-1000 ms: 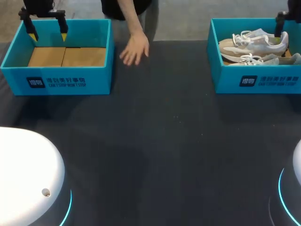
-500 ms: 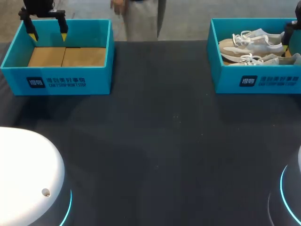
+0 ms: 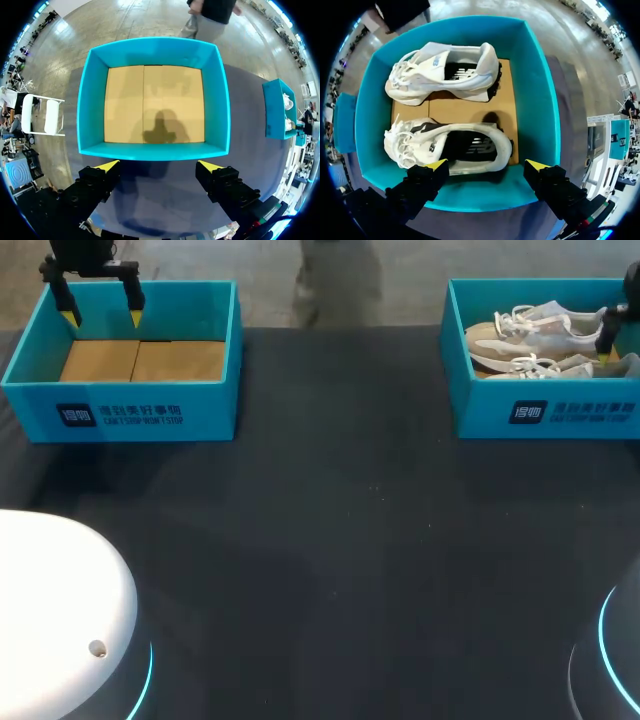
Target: Take the shoe out of the shoebox, open the shoe tongue, remove and reinsert the insole, then place the shoe into the shoebox
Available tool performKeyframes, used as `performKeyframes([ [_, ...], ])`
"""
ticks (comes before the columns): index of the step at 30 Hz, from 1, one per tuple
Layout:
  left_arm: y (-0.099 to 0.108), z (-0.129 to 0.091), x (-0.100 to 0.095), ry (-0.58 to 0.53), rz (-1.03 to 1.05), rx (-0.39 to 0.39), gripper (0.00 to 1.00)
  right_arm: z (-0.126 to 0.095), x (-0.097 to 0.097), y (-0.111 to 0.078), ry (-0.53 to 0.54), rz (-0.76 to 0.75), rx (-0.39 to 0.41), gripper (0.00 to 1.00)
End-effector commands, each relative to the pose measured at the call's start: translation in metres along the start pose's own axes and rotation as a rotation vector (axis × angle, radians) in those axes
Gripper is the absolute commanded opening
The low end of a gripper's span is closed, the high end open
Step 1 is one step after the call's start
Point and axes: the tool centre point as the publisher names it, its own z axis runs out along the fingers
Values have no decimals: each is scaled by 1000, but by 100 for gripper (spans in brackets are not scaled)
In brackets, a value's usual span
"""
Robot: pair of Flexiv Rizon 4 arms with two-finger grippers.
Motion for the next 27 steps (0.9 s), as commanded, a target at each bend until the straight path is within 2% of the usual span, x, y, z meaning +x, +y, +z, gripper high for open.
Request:
performKeyframes([
  [1,0,0,0,0,0,0,100,17,-4,10,4,1,18,100],
  [15,0,0,0,0,0,0,100,47,-13,16,20,12,59,100],
  [17,0,0,0,0,0,0,100,49,-14,17,21,15,60,93],
  [18,0,0,0,0,0,0,100,49,-14,17,21,16,61,85],
  [19,0,0,0,0,0,0,100,49,-15,17,21,17,62,68],
  [21,0,0,0,0,0,0,100,49,-14,18,19,19,63,61],
  [23,0,0,0,0,0,0,100,49,-15,18,16,20,63,49],
  [27,0,0,0,0,0,0,100,50,-16,17,8,22,66,42],
])
